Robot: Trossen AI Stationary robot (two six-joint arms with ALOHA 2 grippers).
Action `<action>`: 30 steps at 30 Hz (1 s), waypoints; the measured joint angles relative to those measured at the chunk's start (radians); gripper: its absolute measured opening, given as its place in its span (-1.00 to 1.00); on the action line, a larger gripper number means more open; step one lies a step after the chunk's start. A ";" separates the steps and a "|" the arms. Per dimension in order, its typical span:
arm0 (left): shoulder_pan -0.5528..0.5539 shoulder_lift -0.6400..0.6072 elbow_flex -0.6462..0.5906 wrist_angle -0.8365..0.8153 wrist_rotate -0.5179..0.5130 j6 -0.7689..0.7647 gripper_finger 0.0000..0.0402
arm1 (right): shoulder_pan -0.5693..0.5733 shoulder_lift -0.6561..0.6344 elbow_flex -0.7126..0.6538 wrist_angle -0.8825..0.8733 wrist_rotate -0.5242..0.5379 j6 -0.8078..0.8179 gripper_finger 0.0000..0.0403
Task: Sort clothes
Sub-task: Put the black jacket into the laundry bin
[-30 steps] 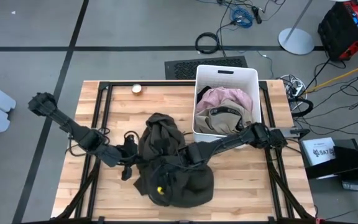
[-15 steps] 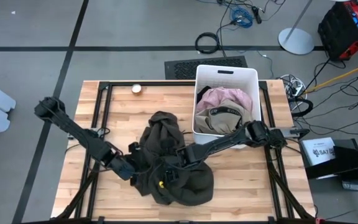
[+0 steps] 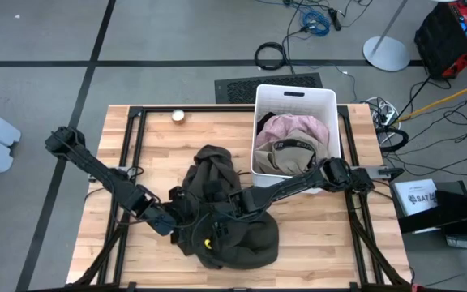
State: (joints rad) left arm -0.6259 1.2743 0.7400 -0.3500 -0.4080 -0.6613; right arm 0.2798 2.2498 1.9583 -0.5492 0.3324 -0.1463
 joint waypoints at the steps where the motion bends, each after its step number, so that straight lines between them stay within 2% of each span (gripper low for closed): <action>1: -0.001 0.000 0.006 0.000 0.000 0.016 -0.98 | -0.001 0.002 0.000 0.000 -0.001 0.001 0.33; 4: -0.003 0.000 0.015 0.033 0.008 0.064 -0.98 | -0.005 0.010 -0.001 0.004 -0.008 0.000 0.50; 7: -0.002 -0.001 0.017 0.091 0.053 0.119 -0.98 | -0.007 0.011 -0.023 0.059 -0.024 -0.021 0.59; 11: -0.005 -0.003 0.017 0.103 0.073 0.145 -0.98 | -0.010 0.013 -0.027 0.133 -0.105 -0.051 0.58; 14: -0.004 -0.003 0.017 0.117 0.094 0.154 -0.98 | -0.010 0.013 -0.027 0.138 -0.118 -0.038 0.49; 17: -0.015 -0.003 0.017 0.151 0.097 0.201 -0.98 | -0.013 0.013 -0.027 0.130 -0.154 -0.018 0.31; 20: -0.017 -0.002 0.017 0.177 0.096 0.230 -0.96 | -0.013 0.013 -0.027 0.134 -0.177 -0.009 0.03; 27: -0.018 -0.005 0.017 0.188 0.041 0.229 -0.60 | -0.013 0.013 -0.027 0.113 -0.156 -0.030 -0.85; 30: -0.018 -0.035 0.019 0.169 0.073 0.229 -0.41 | -0.014 0.013 -0.026 0.095 -0.135 -0.026 -0.87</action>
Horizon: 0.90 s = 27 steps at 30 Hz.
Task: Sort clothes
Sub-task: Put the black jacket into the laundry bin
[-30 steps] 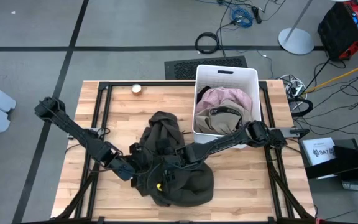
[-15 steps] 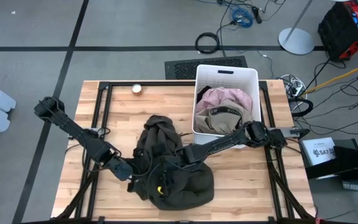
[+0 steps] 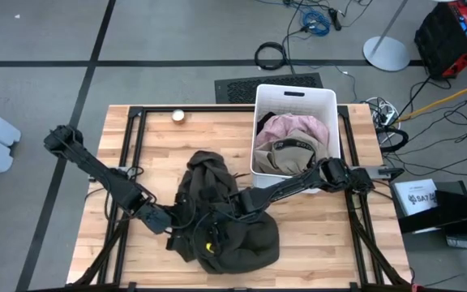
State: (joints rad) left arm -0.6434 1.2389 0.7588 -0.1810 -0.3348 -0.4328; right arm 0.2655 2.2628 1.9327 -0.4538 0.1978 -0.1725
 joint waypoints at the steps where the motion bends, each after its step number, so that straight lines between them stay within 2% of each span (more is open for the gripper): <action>1: 0.002 -0.018 0.005 -0.034 0.005 -0.006 -0.36 | -0.001 -0.004 0.001 -0.009 0.017 0.006 -0.87; 6: -0.003 -0.147 0.066 -0.239 0.029 -0.108 -0.21 | -0.009 -0.046 0.005 -0.095 0.101 0.011 -0.87; 9: -0.025 -0.223 0.077 -0.264 0.017 -0.131 -0.21 | -0.007 -0.084 0.005 -0.152 0.121 0.025 -0.87; 14: -0.067 -0.320 0.079 -0.279 -0.123 -0.098 -0.23 | 0.000 -0.176 0.005 -0.227 0.131 0.072 -0.87; 19: -0.075 -0.327 0.075 -0.279 -0.280 -0.039 -0.23 | 0.020 -0.293 0.003 -0.250 0.125 0.094 -0.87; 27: -0.070 -0.309 0.009 -0.277 -0.358 -0.031 -0.23 | 0.042 -0.508 0.002 -0.235 0.152 0.074 -0.87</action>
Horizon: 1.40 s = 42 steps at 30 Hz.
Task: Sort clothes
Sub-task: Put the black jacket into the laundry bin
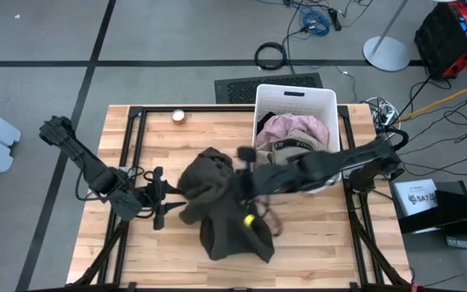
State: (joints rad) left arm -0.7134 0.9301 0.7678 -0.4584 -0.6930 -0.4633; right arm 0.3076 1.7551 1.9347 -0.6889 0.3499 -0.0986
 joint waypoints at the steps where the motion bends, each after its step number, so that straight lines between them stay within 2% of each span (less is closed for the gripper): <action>1: 0.000 0.001 -0.008 0.004 -0.005 -0.005 -0.23 | 0.002 -0.029 0.000 0.006 0.014 -0.010 -0.87; 11: 0.001 0.004 -0.058 0.008 -0.046 -0.055 -0.23 | 0.005 -0.273 0.000 0.156 0.086 -0.194 -0.87; 15: 0.002 0.004 -0.058 0.016 -0.057 -0.054 -0.23 | 0.005 -0.344 0.000 0.278 0.130 -0.331 -0.87; 20: 0.016 0.004 -0.058 0.018 -0.061 -0.054 -0.23 | 0.005 -0.412 0.000 0.481 0.132 -0.508 -0.87; 26: 0.042 0.004 -0.058 0.023 -0.062 -0.049 -0.23 | 0.005 -0.456 0.000 0.657 0.147 -0.705 -0.87; 29: 0.053 0.004 -0.058 0.024 -0.062 -0.051 -0.23 | 0.006 -0.463 0.000 0.824 0.199 -0.851 -0.87; 36: 0.063 0.010 -0.058 0.031 -0.062 -0.052 -0.23 | 0.006 -0.467 0.002 1.176 0.209 -1.183 -0.87; 42: 0.065 0.017 -0.059 0.034 -0.063 -0.053 -0.23 | 0.005 -0.468 0.044 1.296 0.217 -1.410 -0.87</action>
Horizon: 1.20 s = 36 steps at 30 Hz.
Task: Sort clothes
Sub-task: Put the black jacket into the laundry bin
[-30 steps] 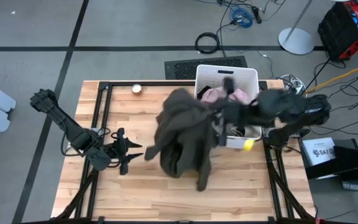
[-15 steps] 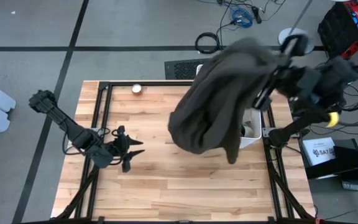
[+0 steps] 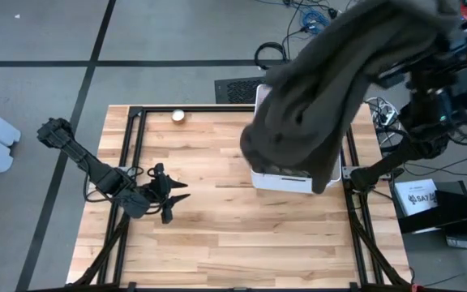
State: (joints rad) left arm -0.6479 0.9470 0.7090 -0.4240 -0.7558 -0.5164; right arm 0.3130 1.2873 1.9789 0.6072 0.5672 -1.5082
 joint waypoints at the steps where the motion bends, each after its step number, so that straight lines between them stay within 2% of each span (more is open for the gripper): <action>1: 0.001 0.000 0.000 0.000 -0.001 0.000 -0.23 | 0.000 0.002 0.019 0.007 0.000 -0.037 -0.87; 5: 0.015 0.000 0.000 0.012 -0.007 -0.001 -0.23 | -0.015 0.016 0.108 0.023 0.012 -0.162 -0.87; 9: 0.041 0.000 0.000 0.052 -0.008 0.003 -0.23 | -0.056 0.018 0.165 -0.034 0.061 -0.172 -0.87; 13: 0.075 0.000 0.000 0.072 -0.008 0.007 -0.23 | -0.140 0.010 0.174 -0.208 0.197 -0.073 -0.87; 15: 0.091 0.000 0.000 0.083 -0.008 0.008 -0.23 | -0.205 0.010 0.174 -0.348 0.260 0.042 -0.87; 17: 0.106 0.000 0.000 0.100 -0.008 0.025 -0.23 | -0.281 0.011 0.174 -0.516 0.269 0.198 -0.87; 19: 0.117 0.000 0.000 0.131 -0.003 0.061 -0.23 | -0.363 0.016 0.172 -0.666 0.232 0.376 -0.87; 21: 0.127 0.000 0.000 0.171 0.016 0.098 -0.23 | -0.451 0.027 0.171 -0.778 0.150 0.548 -0.87; 25: 0.137 0.000 0.000 0.230 0.063 0.140 -0.23 | -0.617 0.056 0.172 -0.822 -0.021 0.832 -0.87; 27: 0.137 0.000 0.000 0.239 0.075 0.153 -0.23 | -0.682 0.083 0.173 -0.829 -0.107 0.925 -0.87; 30: 0.137 0.000 0.000 0.238 0.076 0.156 -0.23 | -0.776 0.132 0.173 -0.859 -0.168 1.002 -0.87; 34: 0.137 0.000 0.000 0.237 0.078 0.156 -0.23 | -0.915 0.189 0.171 -1.008 -0.174 1.102 -0.87; 36: 0.137 0.000 0.000 0.237 0.079 0.157 -0.23 | -0.978 0.207 0.171 -1.089 -0.264 1.183 -0.87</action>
State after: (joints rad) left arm -0.5106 0.9470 0.7086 -0.1871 -0.6768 -0.3598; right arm -0.6645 1.4940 2.1502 -0.4818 0.3029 -0.3257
